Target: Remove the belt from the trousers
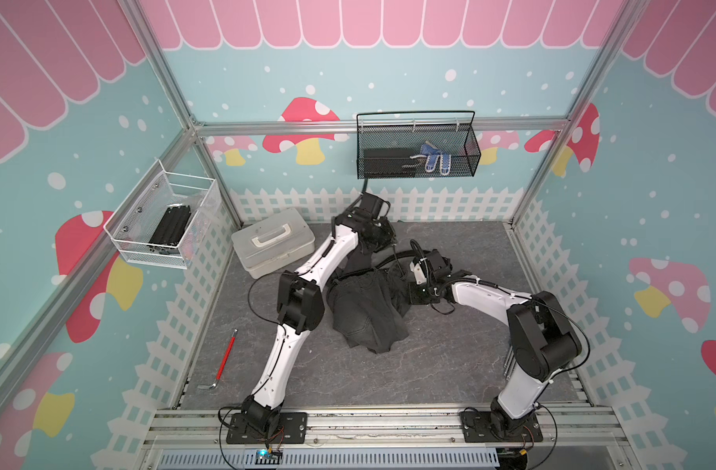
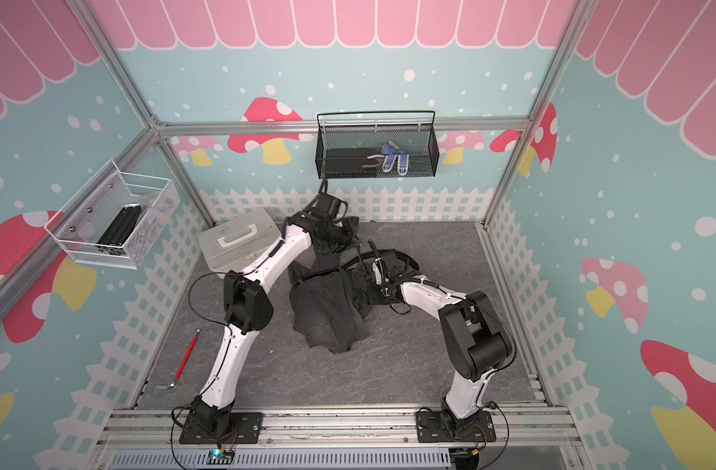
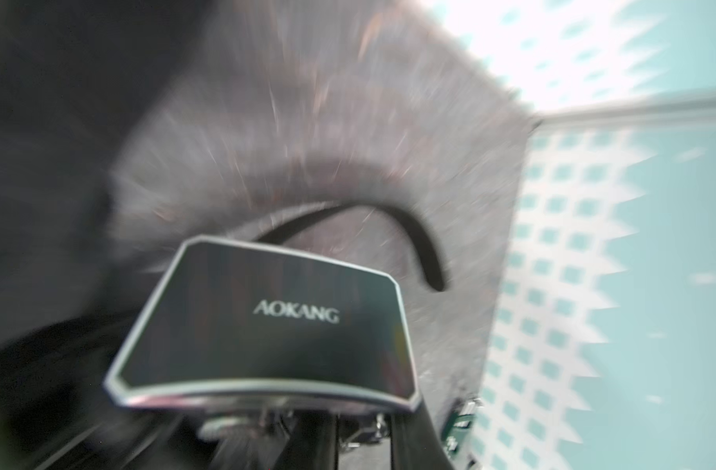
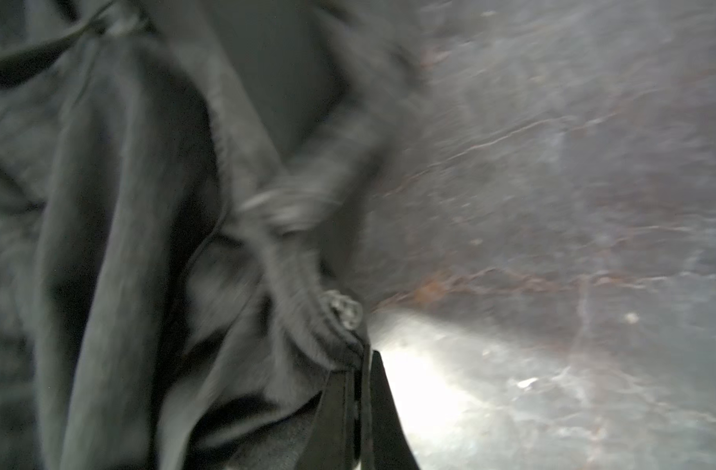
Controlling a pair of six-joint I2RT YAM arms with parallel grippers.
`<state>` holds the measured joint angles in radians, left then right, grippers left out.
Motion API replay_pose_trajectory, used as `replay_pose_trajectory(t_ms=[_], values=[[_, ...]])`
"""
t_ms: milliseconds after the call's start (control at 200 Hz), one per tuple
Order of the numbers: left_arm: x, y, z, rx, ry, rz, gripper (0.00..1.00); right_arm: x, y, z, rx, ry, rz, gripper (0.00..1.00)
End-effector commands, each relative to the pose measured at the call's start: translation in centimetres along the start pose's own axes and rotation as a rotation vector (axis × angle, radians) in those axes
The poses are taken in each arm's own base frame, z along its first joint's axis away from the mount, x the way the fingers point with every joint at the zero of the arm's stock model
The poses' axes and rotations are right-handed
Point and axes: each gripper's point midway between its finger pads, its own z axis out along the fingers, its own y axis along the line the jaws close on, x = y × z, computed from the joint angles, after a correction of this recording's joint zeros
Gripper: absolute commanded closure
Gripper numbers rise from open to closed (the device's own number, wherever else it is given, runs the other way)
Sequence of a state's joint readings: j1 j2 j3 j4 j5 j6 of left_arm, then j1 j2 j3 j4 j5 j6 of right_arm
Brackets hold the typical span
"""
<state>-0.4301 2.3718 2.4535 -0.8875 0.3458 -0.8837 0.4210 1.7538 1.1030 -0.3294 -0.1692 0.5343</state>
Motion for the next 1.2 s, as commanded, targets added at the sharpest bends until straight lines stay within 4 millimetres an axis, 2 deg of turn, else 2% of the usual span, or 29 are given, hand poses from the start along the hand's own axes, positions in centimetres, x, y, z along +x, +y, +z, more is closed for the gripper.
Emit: replay_pose_trajectory(t_ms=[0, 140, 235, 325, 395, 490, 550, 660, 755, 815, 896, 951, 1031, 1096, 1196], values=[[-5.7, -4.7, -11.0, 0.165, -0.192, 0.026, 1.00, 2.3, -6.0, 0.1, 0.167, 0.099, 0.147, 1.00], [-8.1, -6.7, -17.6, 0.261, -0.292, 0.040, 1.00, 2.8, -10.0, 0.0, 0.209, 0.143, 0.280, 1.00], [-9.7, -6.4, -22.2, 0.268, -0.383, 0.047, 1.00, 3.0, -12.0, -0.9, 0.256, 0.154, 0.323, 1.00], [-11.3, -5.9, -28.0, 0.286, -0.502, 0.041, 1.00, 3.0, -13.5, -1.9, 0.304, 0.166, 0.343, 1.00], [-12.1, -6.5, -33.4, 0.330, -0.609, 0.053, 1.00, 3.0, -14.3, -2.3, 0.328, 0.179, 0.353, 1.00], [-12.1, -8.2, -41.7, 0.421, -0.770, 0.090, 1.00, 3.1, -15.2, -2.5, 0.357, 0.193, 0.363, 1.00], [-11.2, -9.6, -47.7, 0.487, -0.895, 0.131, 1.00, 3.3, -15.6, -2.5, 0.366, 0.200, 0.368, 1.00], [-9.1, -10.6, -57.6, 0.617, -1.115, 0.154, 1.00, 3.3, -16.5, -2.4, 0.378, 0.210, 0.378, 1.00], [-7.2, -9.8, -64.0, 0.699, -1.268, 0.133, 0.99, 3.0, -17.3, -2.7, 0.385, 0.202, 0.394, 1.00], [-6.7, -8.7, -65.9, 0.704, -1.315, 0.096, 1.00, 2.8, -17.9, -3.0, 0.387, 0.194, 0.405, 1.00], [-5.9, -8.1, -68.0, 0.745, -1.369, 0.080, 1.00, 2.7, -18.8, -3.5, 0.388, 0.188, 0.426, 1.00], [-4.9, -7.6, -70.8, 0.828, -1.457, 0.072, 1.00, 2.8, -19.3, -3.6, 0.389, 0.189, 0.431, 1.00], [-3.9, -5.7, -74.0, 0.856, -1.574, 0.008, 1.00, 2.7, -19.8, -3.8, 0.389, 0.187, 0.439, 1.00], [-4.3, -4.9, -74.7, 0.841, -1.578, -0.024, 1.00, 2.4, -19.9, -3.7, 0.382, 0.184, 0.442, 1.00], [-5.4, -4.2, -74.7, 0.947, -1.541, -0.061, 1.00, 1.9, -20.0, -3.5, 0.382, 0.181, 0.438, 1.00]])
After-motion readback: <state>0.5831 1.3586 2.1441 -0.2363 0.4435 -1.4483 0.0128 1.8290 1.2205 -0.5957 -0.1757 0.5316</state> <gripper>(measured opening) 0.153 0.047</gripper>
